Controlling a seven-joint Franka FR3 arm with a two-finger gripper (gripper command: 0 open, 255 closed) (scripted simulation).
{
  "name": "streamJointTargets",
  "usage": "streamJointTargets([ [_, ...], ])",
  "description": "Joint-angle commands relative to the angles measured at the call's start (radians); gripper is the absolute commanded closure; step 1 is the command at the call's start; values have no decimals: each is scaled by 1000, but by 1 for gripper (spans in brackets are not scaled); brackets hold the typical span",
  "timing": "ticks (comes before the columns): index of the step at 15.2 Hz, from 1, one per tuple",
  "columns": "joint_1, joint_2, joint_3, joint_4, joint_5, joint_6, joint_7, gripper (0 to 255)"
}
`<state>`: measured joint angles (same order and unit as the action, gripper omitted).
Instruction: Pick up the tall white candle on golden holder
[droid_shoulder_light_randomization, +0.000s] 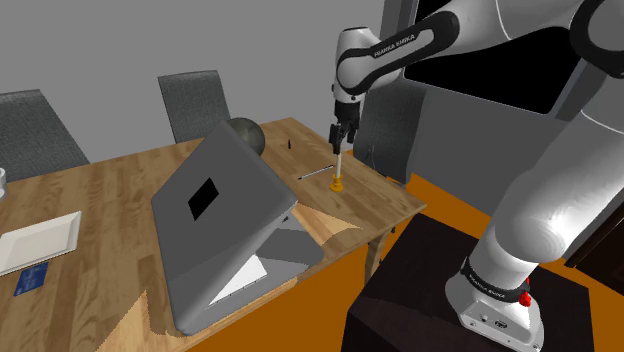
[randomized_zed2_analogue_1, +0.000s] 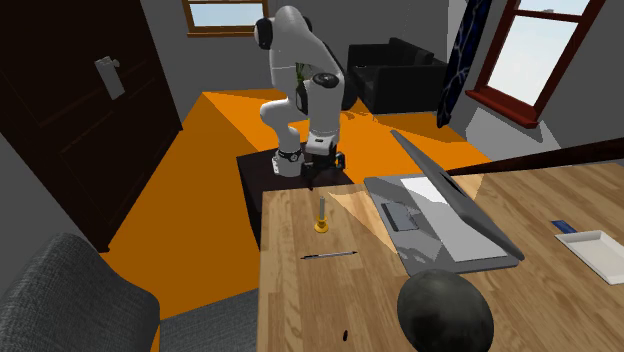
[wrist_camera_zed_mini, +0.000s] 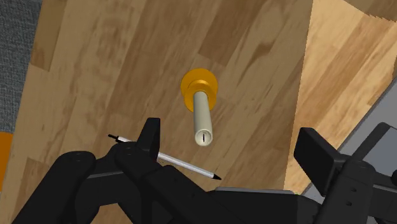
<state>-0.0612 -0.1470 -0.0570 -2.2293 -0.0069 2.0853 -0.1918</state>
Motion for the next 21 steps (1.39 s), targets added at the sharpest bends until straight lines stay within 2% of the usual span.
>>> streamJointTargets([
  [1, -7, 68, -9, 37, -8, 25, -17, 0],
  [10, -7, 114, -9, -18, -5, 127, -19, 0],
  [11, -7, 114, -10, -20, -5, 128, -19, 255],
  [21, -7, 107, -9, -11, -6, 113, -19, 255],
])
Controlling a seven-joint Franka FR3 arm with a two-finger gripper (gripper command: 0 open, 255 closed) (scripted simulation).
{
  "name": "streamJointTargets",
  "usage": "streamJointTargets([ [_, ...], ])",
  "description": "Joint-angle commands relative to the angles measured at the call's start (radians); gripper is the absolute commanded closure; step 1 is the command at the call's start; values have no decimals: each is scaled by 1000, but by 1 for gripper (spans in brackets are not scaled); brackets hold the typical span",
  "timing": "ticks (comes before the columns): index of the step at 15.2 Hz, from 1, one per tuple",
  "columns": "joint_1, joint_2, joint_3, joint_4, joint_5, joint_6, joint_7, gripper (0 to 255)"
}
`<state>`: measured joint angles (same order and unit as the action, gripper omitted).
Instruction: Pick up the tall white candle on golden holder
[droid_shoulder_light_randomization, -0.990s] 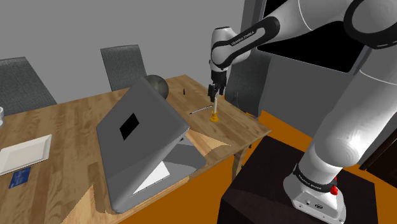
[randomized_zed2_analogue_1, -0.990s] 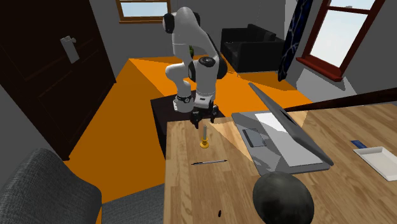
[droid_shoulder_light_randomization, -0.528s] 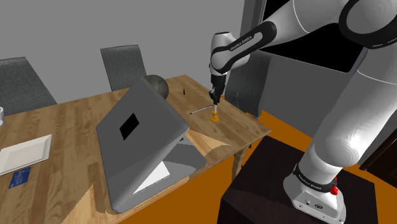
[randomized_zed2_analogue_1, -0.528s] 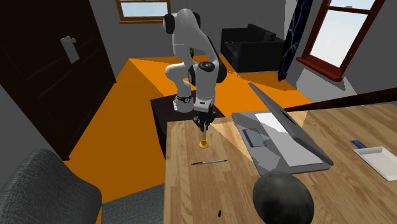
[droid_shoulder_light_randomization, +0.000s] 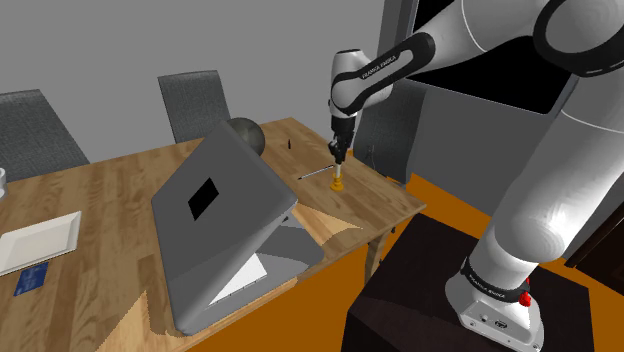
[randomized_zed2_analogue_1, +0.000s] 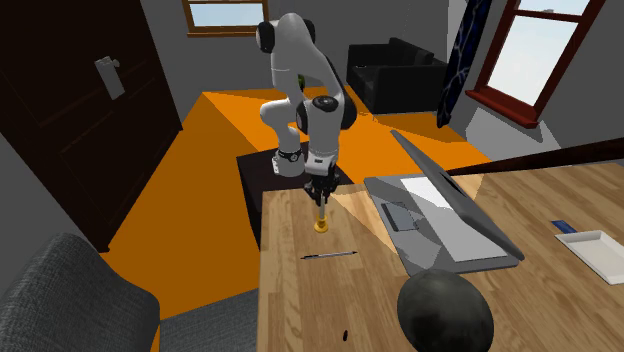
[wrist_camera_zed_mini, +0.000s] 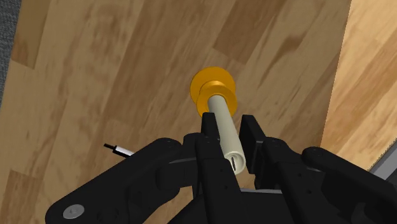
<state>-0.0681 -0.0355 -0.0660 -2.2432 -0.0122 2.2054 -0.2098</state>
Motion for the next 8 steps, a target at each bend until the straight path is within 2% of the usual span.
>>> streamJointTargets([
  [1, 0, -11, 0, 9, -1, -20, -1, 255],
  [8, 0, -51, 1, 63, -3, -114, 1, 255],
])
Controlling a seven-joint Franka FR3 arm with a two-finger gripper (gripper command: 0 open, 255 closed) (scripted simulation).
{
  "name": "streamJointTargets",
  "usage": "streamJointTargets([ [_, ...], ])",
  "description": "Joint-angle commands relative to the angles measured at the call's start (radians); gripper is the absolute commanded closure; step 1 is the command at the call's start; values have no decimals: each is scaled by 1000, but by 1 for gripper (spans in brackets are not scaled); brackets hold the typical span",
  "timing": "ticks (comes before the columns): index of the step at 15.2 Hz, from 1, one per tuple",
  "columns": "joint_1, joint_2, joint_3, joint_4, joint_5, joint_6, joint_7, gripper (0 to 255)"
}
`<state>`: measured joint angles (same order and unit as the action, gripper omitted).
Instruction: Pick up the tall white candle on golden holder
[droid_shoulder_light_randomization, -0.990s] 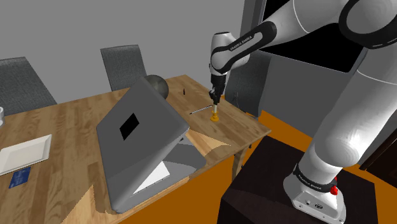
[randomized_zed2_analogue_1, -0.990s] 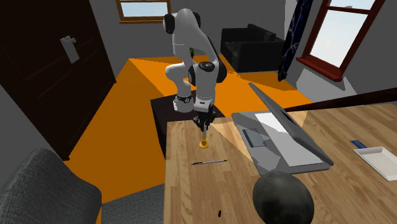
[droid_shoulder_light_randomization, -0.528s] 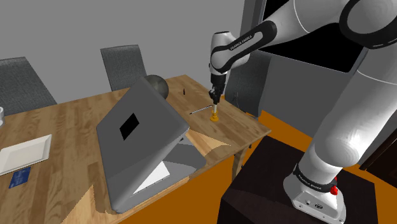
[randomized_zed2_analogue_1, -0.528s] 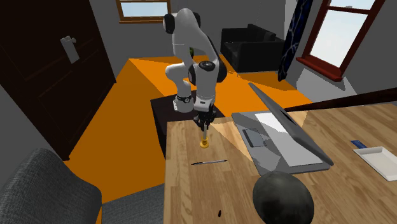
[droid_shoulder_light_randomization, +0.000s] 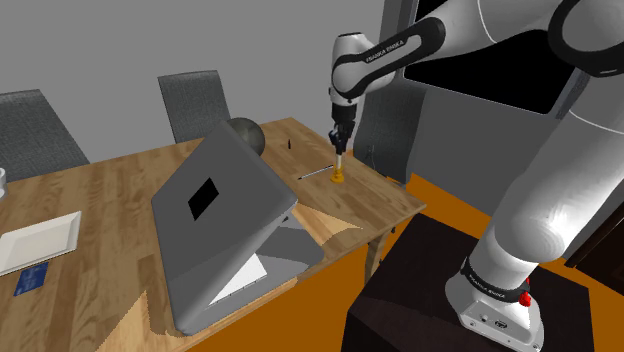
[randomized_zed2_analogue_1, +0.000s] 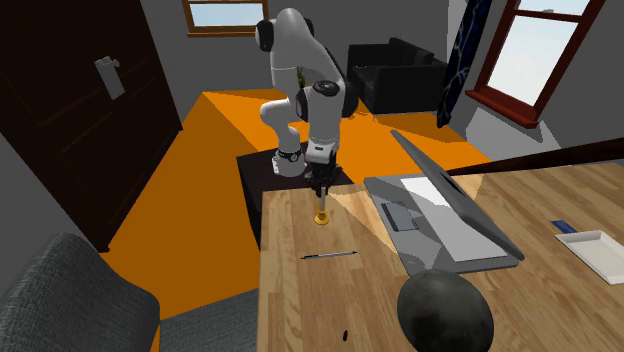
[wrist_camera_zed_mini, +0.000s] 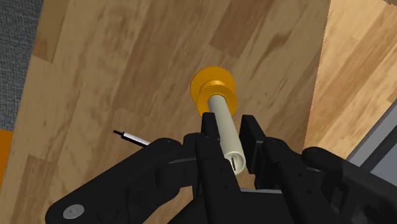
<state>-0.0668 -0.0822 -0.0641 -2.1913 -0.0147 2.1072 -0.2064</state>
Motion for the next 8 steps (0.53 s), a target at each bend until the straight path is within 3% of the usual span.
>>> streamJointTargets([
  [1, -1, -9, -1, 19, -1, -29, -3, 255],
  [8, -1, -31, -1, 66, -1, -98, -2, 255],
])
